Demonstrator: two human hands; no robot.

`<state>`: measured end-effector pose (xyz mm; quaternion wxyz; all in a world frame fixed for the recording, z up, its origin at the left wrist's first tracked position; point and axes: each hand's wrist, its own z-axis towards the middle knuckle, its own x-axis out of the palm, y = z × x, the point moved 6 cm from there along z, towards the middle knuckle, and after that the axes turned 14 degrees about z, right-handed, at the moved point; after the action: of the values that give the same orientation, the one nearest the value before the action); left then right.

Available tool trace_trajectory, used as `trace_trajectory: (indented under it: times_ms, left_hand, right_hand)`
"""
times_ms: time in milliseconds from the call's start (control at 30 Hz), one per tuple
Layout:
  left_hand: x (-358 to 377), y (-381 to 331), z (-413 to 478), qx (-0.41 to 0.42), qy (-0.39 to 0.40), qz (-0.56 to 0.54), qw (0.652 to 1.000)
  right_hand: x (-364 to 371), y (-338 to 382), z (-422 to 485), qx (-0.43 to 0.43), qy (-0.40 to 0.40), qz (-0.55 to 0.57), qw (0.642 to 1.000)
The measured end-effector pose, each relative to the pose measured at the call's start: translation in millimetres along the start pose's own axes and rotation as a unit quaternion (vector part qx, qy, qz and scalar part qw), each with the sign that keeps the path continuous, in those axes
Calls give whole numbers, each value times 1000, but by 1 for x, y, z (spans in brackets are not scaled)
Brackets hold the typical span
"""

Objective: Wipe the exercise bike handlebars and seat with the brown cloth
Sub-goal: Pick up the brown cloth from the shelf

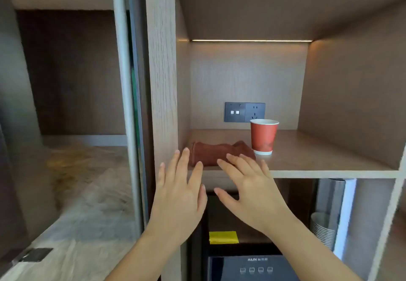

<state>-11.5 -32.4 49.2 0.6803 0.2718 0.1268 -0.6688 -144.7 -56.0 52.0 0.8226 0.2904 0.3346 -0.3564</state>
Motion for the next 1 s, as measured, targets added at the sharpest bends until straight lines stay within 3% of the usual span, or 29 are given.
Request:
trace_trajectory:
  times_ms: [167, 367, 533, 800, 1000]
  left_hand:
    - [18, 9, 4, -11, 19, 9, 1000]
    - [29, 17, 9, 5, 27, 23, 999]
    - [34, 23, 8, 17, 21, 20, 999]
    - [35, 25, 8, 15, 18, 10, 1000]
    - [31, 30, 7, 8, 24, -20, 999]
  right_hand:
    - [11, -9, 37, -45, 7, 14, 999]
    - [29, -17, 76, -95, 85, -17, 992]
    - [34, -25, 88, -76, 132, -26, 988]
    - [37, -22, 79, -71, 118, -9, 990]
    - [27, -7, 63, -119, 69, -25, 990]
